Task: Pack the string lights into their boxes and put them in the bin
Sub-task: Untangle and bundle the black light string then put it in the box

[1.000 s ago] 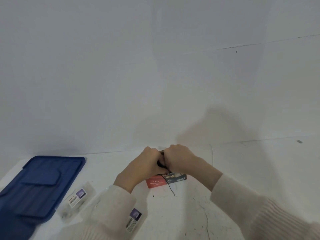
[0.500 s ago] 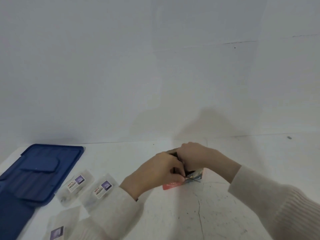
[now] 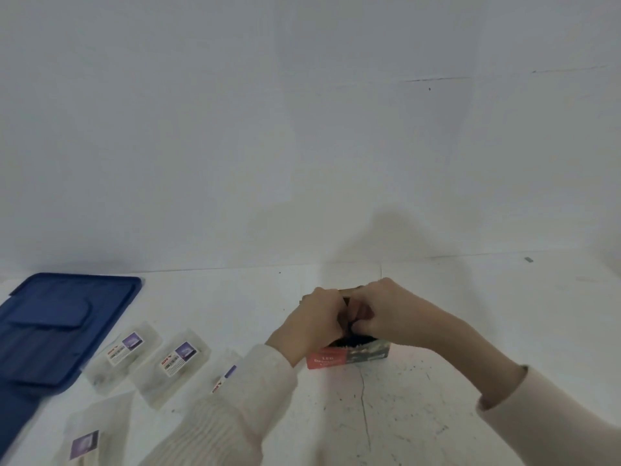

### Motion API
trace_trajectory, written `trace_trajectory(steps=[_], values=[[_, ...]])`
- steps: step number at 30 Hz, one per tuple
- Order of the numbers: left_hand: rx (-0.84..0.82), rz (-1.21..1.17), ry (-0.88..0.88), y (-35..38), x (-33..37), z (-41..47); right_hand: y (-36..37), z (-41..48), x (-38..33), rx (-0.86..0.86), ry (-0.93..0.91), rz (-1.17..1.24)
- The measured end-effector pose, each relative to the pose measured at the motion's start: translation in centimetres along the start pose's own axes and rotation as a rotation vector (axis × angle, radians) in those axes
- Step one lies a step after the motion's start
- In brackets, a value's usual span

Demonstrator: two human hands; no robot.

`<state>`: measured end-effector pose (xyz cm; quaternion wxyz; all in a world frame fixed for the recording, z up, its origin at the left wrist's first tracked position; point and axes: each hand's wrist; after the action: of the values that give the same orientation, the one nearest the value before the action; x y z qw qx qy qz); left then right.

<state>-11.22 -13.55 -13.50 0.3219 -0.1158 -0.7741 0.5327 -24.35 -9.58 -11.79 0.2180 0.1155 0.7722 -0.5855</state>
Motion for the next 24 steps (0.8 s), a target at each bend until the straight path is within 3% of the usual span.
trace_trajectory(steps=[4, 6, 9, 11, 14, 16, 18, 24], values=[[-0.153, -0.138, 0.000, -2.5, -0.8, -0.6, 1.3, 1.5, 0.2, -0.132, 0.025, -0.054], [-0.051, -0.310, -0.037, -3.8, -1.5, -0.9, 1.4, 2.3, 0.0, -0.146, 0.026, -0.082], [0.286, -0.337, -0.167, -4.0, -3.2, -0.5, 1.0, 2.9, -0.7, -0.184, 0.068, -0.104], [0.234, -0.280, -0.290, -3.0, -4.3, -0.4, 1.0, 2.8, -0.9, -0.199, 0.076, -0.110], [0.188, -0.622, -0.374, -1.3, -5.1, -0.2, 1.3, 2.3, -0.9, -0.202, 0.081, -0.119], [0.330, -0.825, -0.357, -1.3, -4.9, -0.3, 1.3, 2.0, -0.8, -0.204, 0.087, -0.113], [0.453, -0.876, -0.313, -1.7, -4.8, -0.6, 1.3, 1.7, -0.8, -0.201, 0.077, -0.123], [0.487, -0.733, -0.085, -4.0, -2.9, -3.3, 0.6, -0.1, -1.2, -0.061, -0.021, -0.160]])
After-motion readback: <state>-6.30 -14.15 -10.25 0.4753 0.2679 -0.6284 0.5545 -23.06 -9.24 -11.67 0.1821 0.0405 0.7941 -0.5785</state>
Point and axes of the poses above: each hand's wrist, its own z-axis towards the middle knuckle, its own y-axis out of the palm, x = y × z, and after that the axes turned 4 degrees about y, right-handed
